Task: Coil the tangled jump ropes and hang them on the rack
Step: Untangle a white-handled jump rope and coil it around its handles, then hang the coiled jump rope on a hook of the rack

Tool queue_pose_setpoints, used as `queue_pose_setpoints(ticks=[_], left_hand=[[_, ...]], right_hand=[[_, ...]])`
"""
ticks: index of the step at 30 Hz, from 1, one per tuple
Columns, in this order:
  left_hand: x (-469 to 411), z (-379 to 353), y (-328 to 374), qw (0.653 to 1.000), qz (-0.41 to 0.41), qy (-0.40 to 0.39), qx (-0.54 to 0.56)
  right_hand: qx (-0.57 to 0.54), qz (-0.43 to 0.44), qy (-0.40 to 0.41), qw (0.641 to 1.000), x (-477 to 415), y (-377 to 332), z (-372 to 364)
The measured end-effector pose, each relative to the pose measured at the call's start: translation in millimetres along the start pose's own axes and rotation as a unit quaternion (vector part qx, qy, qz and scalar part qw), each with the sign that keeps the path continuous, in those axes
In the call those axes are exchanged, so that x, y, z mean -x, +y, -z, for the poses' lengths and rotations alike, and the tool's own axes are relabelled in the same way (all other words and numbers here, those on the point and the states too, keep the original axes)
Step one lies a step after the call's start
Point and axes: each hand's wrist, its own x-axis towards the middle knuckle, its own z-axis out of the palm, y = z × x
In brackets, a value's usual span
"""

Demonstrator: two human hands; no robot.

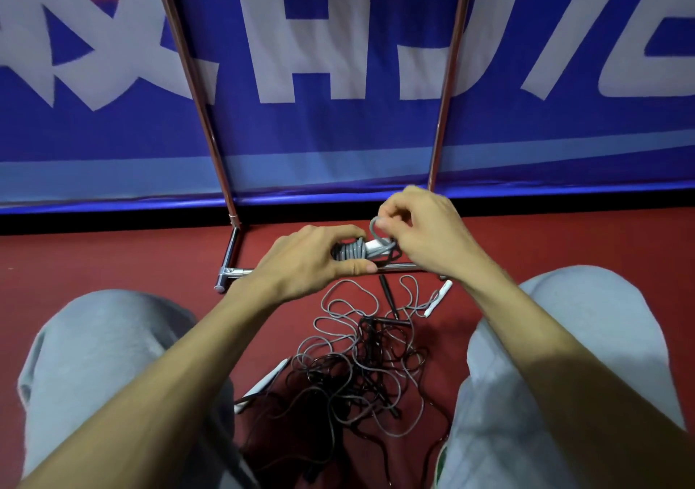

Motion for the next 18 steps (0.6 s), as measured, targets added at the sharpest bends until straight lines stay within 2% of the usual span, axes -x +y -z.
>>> queue_pose_setpoints(ticks=[3, 7, 9, 11, 15, 18], left_hand=[[-7.1, -12.8, -2.5, 0.998, -0.004, -0.043, 0.036], [-14.2, -20.9, -5.3, 0.994, -0.022, -0.062, 0.092], [-12.7, -14.7, -4.6, 0.980, -0.030, -0.089, 0.173], [-10.3, -1.1, -0.5, 0.958, -0.045, -0.119, 0.258], [-15.9, 43.1, 7.0, 0.938, -0.055, -0.165, 0.301], [-20.6, 84.9, 17.8, 0.932, -0.041, -0.133, 0.336]], right_hand=[[-0.036, 0.040, 0.016, 0.998, 0.1, -6.1, 0.5], [-0.109, 0.003, 0.025, 0.994, -5.2, -7.6, 0.7], [-0.165, -0.008, 0.039, 0.985, -9.7, -9.9, 3.5], [-0.224, -0.016, 0.052, 0.973, -14.9, -15.4, 9.5], [-0.313, -0.017, 0.090, 0.945, -31.2, -38.0, 31.3], [-0.323, 0.020, 0.112, 0.940, -44.7, -62.7, 56.1]])
